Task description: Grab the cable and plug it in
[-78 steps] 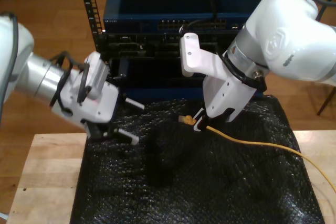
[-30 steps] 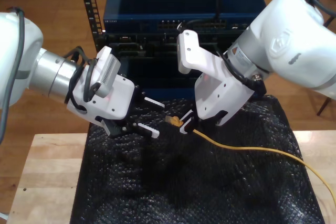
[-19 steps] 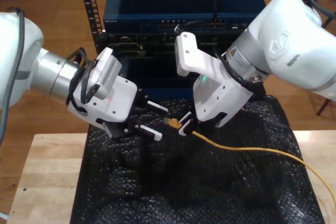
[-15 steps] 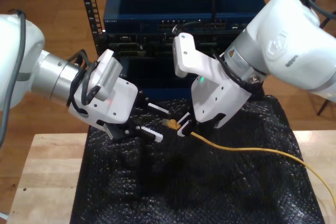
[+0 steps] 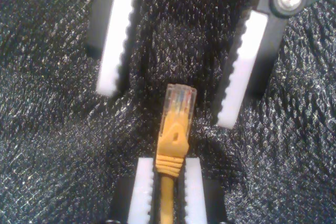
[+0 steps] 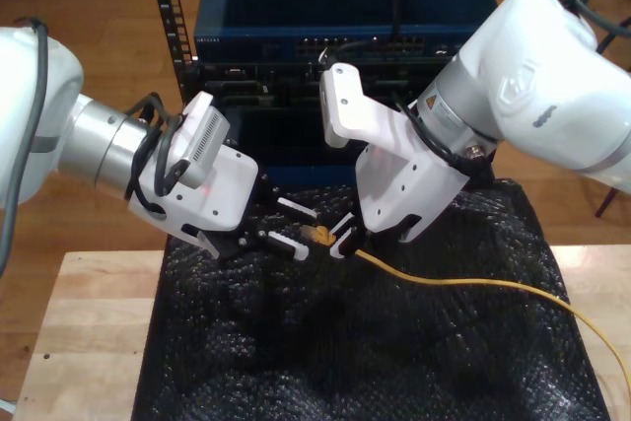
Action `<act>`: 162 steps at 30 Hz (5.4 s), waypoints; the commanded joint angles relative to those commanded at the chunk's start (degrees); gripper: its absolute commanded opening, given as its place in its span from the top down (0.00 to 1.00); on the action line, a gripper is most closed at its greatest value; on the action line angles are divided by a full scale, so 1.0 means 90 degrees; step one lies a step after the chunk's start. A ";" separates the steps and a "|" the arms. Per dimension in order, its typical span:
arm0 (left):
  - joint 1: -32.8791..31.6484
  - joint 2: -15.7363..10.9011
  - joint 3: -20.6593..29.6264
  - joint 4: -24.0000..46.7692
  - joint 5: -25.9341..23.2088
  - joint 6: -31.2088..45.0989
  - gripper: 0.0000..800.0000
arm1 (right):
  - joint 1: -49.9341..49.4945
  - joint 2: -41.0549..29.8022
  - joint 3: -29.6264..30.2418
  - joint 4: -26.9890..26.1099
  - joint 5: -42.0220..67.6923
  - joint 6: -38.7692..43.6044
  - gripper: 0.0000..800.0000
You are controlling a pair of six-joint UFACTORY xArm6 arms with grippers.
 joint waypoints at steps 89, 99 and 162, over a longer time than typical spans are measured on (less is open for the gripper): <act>0.0059 -0.0381 0.0322 -0.0293 0.0371 -0.0654 1.00 | -0.0342 -0.0703 -0.0352 0.0371 -0.0010 -0.0479 0.00; 0.0293 -0.0137 0.0332 -0.0938 0.1016 -0.1045 1.00 | -0.0332 -0.1221 -0.0303 0.0342 0.0010 -0.0615 0.00; 0.1133 0.1377 0.0225 -0.2891 0.4210 -0.2178 1.00 | 0.1289 -0.2774 0.0869 0.0361 -0.2374 -0.2354 0.02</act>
